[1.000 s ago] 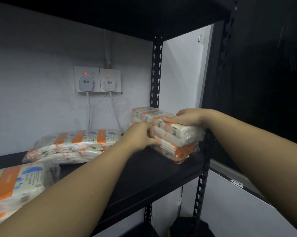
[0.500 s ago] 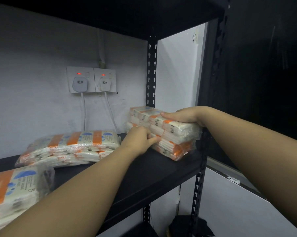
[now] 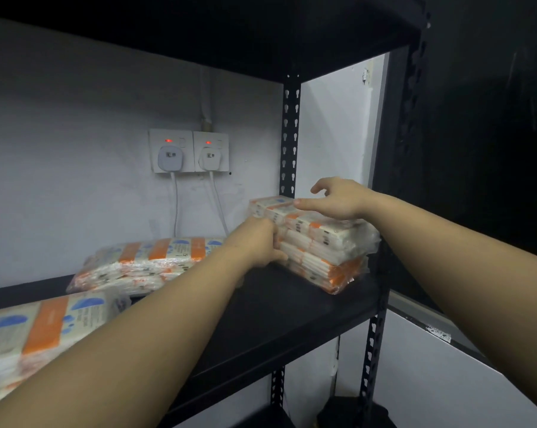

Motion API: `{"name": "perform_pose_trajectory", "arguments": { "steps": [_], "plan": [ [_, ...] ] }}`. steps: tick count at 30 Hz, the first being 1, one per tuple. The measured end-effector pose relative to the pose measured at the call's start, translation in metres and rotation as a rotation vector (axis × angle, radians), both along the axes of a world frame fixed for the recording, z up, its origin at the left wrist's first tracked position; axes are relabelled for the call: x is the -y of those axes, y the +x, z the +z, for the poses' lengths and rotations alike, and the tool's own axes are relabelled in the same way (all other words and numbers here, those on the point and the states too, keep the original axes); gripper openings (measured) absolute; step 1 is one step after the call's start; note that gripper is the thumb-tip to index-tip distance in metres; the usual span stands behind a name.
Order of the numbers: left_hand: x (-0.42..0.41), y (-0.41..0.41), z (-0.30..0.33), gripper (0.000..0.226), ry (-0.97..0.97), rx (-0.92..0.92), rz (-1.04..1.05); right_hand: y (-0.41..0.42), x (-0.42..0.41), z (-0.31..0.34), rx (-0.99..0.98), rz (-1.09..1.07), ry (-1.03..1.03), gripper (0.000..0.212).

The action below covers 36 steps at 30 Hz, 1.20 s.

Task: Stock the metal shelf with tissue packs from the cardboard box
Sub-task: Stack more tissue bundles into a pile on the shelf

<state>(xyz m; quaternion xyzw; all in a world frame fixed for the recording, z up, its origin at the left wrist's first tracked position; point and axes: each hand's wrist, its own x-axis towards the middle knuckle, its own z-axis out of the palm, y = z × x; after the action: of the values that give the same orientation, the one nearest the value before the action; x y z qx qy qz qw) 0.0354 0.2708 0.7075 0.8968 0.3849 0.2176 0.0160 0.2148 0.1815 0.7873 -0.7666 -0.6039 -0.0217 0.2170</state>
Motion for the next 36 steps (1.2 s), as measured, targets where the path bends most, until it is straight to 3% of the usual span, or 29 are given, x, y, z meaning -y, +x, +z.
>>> {"name": "perform_pose_trajectory", "arguments": {
  "steps": [6, 12, 24, 27, 30, 36],
  "plan": [
    [0.017, -0.073, 0.015, 0.049, 0.039, -0.118, 0.104, -0.056, 0.000, -0.008, 0.060, 0.102, 0.130, 0.079],
    [0.046, -0.172, 0.022, 0.061, 0.019, -0.068, 0.160, -0.125, -0.001, -0.034, 0.002, 0.219, 0.138, 0.070],
    [0.109, -0.360, 0.001, 0.051, -0.010, 0.015, 0.318, -0.278, 0.007, -0.095, -0.140, 0.547, 0.052, 0.061],
    [0.121, -0.402, -0.008, 0.062, -0.041, 0.023, 0.382, -0.305, 0.012, -0.105, -0.148, 0.611, 0.024, 0.048],
    [0.131, -0.437, -0.019, 0.057, -0.049, 0.042, 0.423, -0.316, 0.015, -0.109, -0.163, 0.634, 0.043, 0.038],
    [0.145, -0.481, -0.047, 0.082, -0.066, 0.091, 0.364, -0.310, 0.027, -0.126, -0.259, 0.695, 0.063, 0.065]
  ]
}}
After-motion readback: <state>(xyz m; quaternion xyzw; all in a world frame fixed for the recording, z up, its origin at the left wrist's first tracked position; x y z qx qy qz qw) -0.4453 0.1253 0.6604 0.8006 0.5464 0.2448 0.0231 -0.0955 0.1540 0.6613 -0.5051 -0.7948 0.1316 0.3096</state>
